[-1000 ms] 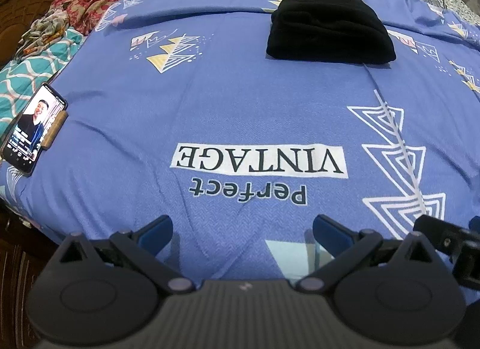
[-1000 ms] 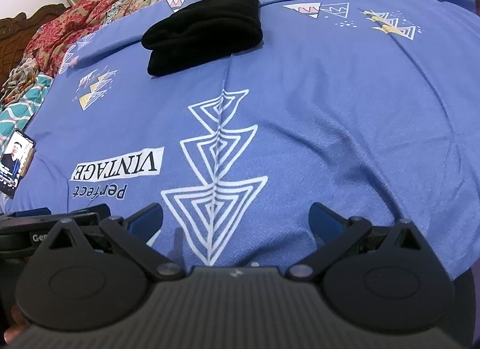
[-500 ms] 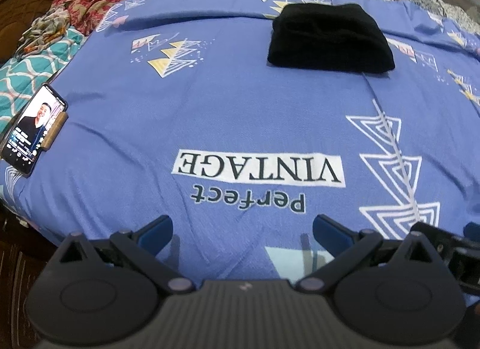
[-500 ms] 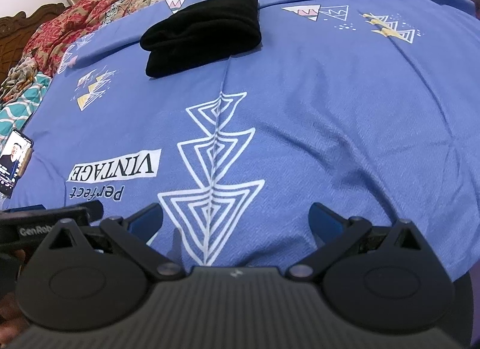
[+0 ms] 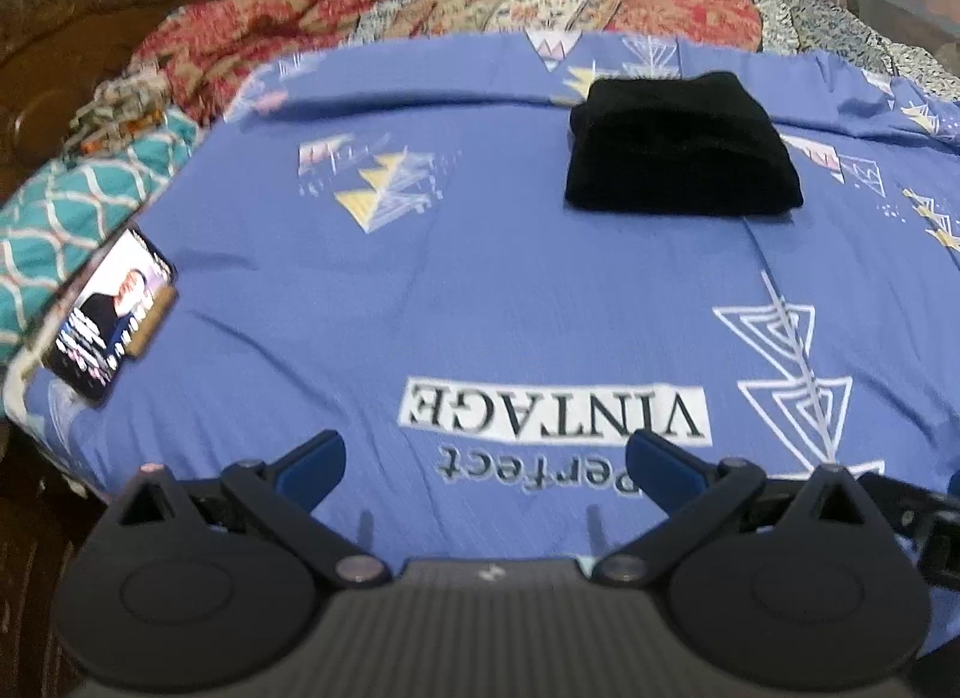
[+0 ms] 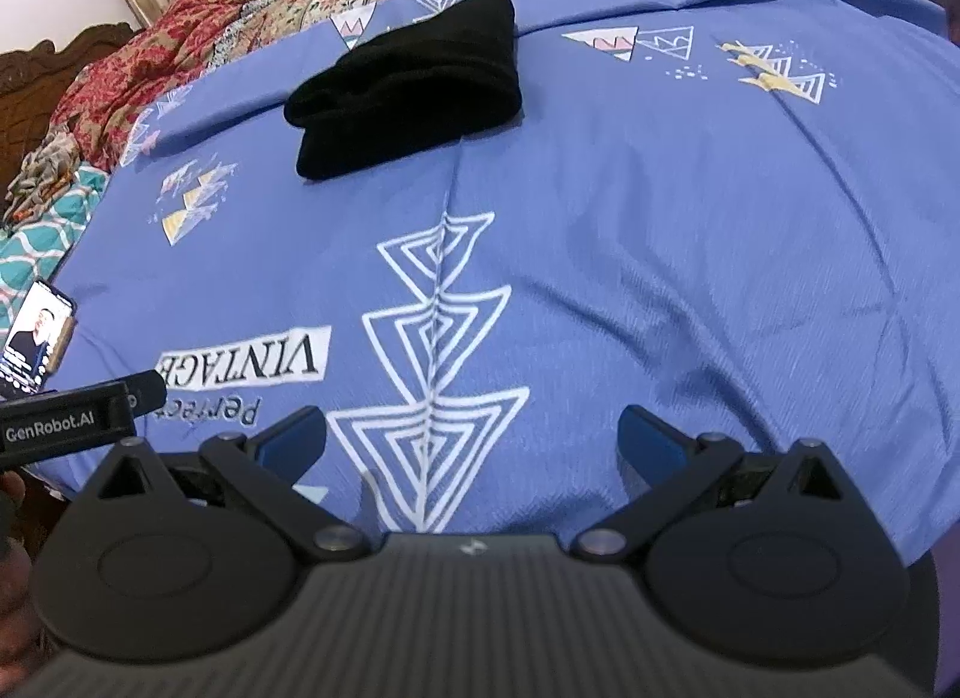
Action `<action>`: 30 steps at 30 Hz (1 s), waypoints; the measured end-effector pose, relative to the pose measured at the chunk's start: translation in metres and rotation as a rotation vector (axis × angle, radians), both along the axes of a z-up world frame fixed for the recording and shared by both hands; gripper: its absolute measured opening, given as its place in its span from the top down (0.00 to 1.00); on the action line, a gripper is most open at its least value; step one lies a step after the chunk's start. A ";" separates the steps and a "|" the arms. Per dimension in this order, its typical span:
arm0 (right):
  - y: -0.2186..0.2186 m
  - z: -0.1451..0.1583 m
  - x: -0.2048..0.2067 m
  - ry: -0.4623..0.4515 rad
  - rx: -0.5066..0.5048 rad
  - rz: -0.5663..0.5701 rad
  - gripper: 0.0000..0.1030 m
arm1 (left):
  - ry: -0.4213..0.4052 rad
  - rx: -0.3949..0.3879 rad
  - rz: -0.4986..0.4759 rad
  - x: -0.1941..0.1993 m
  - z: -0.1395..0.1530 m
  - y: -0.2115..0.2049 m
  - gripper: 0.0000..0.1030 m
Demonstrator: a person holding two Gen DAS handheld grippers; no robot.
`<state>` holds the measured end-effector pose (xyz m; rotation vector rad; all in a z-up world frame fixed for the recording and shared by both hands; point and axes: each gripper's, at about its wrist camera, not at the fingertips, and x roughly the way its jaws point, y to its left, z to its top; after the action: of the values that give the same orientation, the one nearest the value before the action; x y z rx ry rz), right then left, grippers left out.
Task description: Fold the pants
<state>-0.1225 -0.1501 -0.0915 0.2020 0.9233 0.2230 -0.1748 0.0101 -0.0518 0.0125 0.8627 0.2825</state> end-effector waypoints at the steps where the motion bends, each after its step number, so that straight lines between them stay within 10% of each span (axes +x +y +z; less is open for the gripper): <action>1: -0.001 0.002 0.001 -0.003 0.004 -0.002 0.00 | -0.003 0.010 -0.002 0.001 0.003 0.000 0.00; 18: -0.007 0.055 0.020 -0.146 0.030 0.002 0.00 | -0.213 0.209 0.012 0.013 0.067 -0.002 0.00; 30: -0.004 0.064 0.028 -0.157 0.024 0.023 0.00 | -0.146 0.161 -0.016 0.017 0.061 -0.005 0.00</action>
<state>-0.0946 -0.1544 -0.0275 0.1929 0.7679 0.2676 -0.1581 0.0055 0.0093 0.1469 0.6933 0.3330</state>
